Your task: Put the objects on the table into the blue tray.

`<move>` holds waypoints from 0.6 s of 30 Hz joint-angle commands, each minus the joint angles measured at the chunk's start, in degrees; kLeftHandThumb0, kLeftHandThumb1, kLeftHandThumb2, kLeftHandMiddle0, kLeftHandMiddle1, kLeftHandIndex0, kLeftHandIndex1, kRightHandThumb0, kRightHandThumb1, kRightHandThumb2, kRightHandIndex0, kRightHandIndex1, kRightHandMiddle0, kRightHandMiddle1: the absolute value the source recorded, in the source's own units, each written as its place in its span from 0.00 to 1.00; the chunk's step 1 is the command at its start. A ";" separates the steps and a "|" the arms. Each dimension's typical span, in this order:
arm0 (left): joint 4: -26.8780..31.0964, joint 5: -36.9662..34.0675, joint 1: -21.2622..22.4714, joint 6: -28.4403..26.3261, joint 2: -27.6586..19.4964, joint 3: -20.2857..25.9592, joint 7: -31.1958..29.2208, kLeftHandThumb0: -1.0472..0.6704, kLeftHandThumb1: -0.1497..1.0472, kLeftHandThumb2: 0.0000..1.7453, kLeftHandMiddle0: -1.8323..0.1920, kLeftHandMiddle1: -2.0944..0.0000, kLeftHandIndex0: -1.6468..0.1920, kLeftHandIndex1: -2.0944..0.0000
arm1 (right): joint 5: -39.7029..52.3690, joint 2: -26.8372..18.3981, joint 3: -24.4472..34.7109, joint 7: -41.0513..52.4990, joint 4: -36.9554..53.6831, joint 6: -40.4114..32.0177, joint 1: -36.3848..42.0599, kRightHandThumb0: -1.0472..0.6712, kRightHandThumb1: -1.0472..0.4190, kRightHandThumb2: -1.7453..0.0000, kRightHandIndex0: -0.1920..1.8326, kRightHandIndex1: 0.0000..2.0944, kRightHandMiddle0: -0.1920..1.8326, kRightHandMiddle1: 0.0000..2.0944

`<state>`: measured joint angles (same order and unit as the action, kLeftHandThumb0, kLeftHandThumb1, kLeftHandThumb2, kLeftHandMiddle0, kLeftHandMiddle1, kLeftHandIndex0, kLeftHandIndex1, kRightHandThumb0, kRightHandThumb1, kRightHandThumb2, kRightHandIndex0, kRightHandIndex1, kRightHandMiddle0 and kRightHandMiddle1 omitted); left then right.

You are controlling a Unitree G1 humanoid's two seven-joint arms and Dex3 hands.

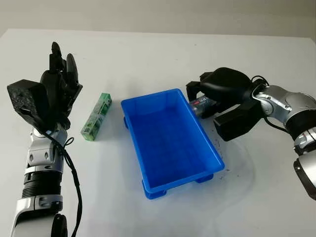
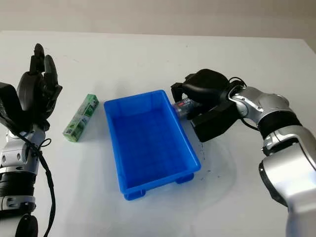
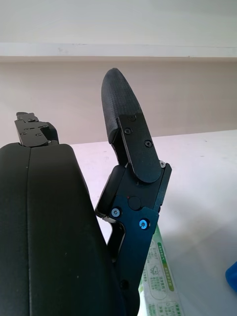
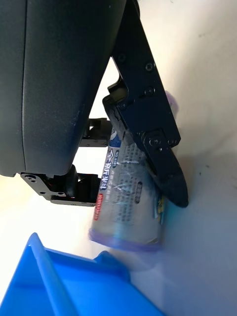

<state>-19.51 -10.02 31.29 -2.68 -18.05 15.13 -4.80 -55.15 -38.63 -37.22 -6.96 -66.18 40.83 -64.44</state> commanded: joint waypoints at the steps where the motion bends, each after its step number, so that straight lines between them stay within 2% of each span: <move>1: 0.55 -0.08 0.71 0.05 -0.60 0.38 -0.19 0.13 1.00 0.39 1.00 1.00 1.00 1.00 | -1.97 -0.64 -2.26 0.30 -1.04 -0.97 1.19 0.30 0.03 0.96 0.45 1.00 0.38 1.00; 4: 0.56 -0.05 0.72 -0.07 -0.62 0.32 -0.25 0.13 1.00 0.39 1.00 1.00 1.00 1.00 | -2.81 -0.78 -3.06 -0.05 -1.05 -1.67 1.06 0.30 0.01 0.96 0.45 1.00 0.32 1.00; 8: 0.02 -0.07 0.90 0.32 -0.60 0.31 -0.50 0.13 1.00 0.39 1.00 1.00 1.00 1.00 | -3.08 -1.04 -3.14 -1.80 -0.82 -3.14 0.76 0.33 0.00 0.93 0.48 1.00 0.33 1.00; 13: 0.56 -0.20 0.70 -0.03 -0.34 0.37 -0.26 0.14 1.00 0.39 1.00 1.00 1.00 1.00 | 1.44 -1.04 0.62 -2.28 -1.33 -4.93 -0.09 0.36 0.00 0.89 0.49 1.00 0.35 1.00; 18: 0.84 -0.25 0.48 0.01 -0.28 0.44 -0.11 0.14 1.00 0.38 1.00 1.00 1.00 1.00 | 6.60 -1.51 5.45 -3.84 -0.28 -6.92 -2.19 0.39 0.00 0.94 0.51 1.00 0.36 1.00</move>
<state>-19.52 -10.12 31.29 -2.71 -18.03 15.15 -4.96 -49.65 -38.91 -33.17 -10.22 -67.22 34.39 -65.05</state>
